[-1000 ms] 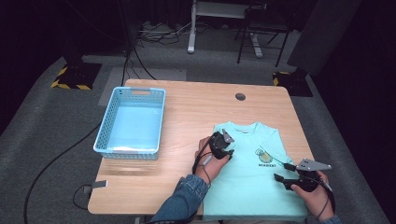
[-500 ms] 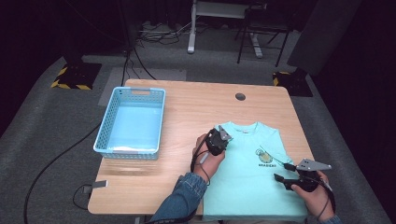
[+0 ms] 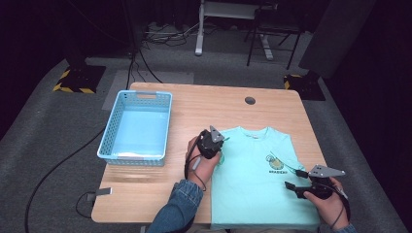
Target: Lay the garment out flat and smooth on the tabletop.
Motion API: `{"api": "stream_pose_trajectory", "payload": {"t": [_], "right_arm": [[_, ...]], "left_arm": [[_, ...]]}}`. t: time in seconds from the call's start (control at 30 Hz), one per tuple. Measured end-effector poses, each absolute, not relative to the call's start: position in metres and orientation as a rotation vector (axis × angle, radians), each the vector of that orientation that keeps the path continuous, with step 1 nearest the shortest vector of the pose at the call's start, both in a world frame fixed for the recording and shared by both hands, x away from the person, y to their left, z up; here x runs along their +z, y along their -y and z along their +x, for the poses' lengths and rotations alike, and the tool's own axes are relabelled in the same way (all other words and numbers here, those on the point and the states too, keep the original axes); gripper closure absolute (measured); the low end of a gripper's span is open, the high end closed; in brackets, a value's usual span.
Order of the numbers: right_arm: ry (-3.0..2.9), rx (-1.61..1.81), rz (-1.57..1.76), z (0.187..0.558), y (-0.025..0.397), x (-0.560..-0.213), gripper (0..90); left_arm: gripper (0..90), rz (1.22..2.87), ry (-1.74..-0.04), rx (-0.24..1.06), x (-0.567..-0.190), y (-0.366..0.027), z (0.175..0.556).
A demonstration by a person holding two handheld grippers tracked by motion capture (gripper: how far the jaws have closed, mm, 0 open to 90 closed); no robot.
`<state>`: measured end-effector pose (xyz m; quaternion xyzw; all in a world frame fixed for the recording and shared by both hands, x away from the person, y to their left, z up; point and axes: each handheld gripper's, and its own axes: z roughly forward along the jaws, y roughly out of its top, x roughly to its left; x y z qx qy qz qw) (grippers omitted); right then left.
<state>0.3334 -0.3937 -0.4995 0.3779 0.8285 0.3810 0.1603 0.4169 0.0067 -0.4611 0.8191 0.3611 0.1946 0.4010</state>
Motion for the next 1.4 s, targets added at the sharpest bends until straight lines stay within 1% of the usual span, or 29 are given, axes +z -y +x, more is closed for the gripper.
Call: {"api": "stream_pose_trajectory", "payload": {"t": [0.1,0.23,0.27,0.37,0.4,0.5,0.63,0.83,1.0,1.4], "right_arm": [[-2.33,1.119,1.071,0.334,0.398,-0.487,26.8],[-2.312,1.112,1.065,0.343,0.401,-0.477,26.9],[-2.315,1.108,1.065,0.346,0.4,-0.475,26.9],[-2.33,1.095,1.059,0.355,0.397,-0.473,27.0],[-2.333,1.094,1.058,0.358,0.396,-0.472,26.9],[-2.343,1.09,1.053,0.368,0.391,-0.472,27.2],[-2.361,1.079,1.045,0.38,0.383,-0.471,27.7],[-2.382,1.068,1.016,0.395,0.372,-0.47,28.6],[-2.396,1.059,1.001,0.407,0.364,-0.47,30.2],[-2.419,1.011,1.006,0.43,0.352,-0.482,43.1]], "left_arm": [[87.4,2.061,-0.954,0.518,-0.463,-0.02,0.414],[86.7,2.037,-1.067,0.544,-0.47,-0.041,0.406],[85.1,2.031,-1.097,0.547,-0.472,-0.047,0.404],[71.8,2.012,-1.169,0.567,-0.477,-0.061,0.398],[69.0,2.013,-1.166,0.577,-0.478,-0.064,0.396],[52.9,1.996,-1.173,0.59,-0.479,-0.07,0.391],[44.0,1.985,-1.154,0.582,-0.478,-0.07,0.387],[39.8,1.969,-1.136,0.563,-0.476,-0.069,0.379],[38.4,1.977,-1.132,0.561,-0.479,-0.072,0.374],[38.0,1.977,-1.156,0.548,-0.487,-0.085,0.363]]}}
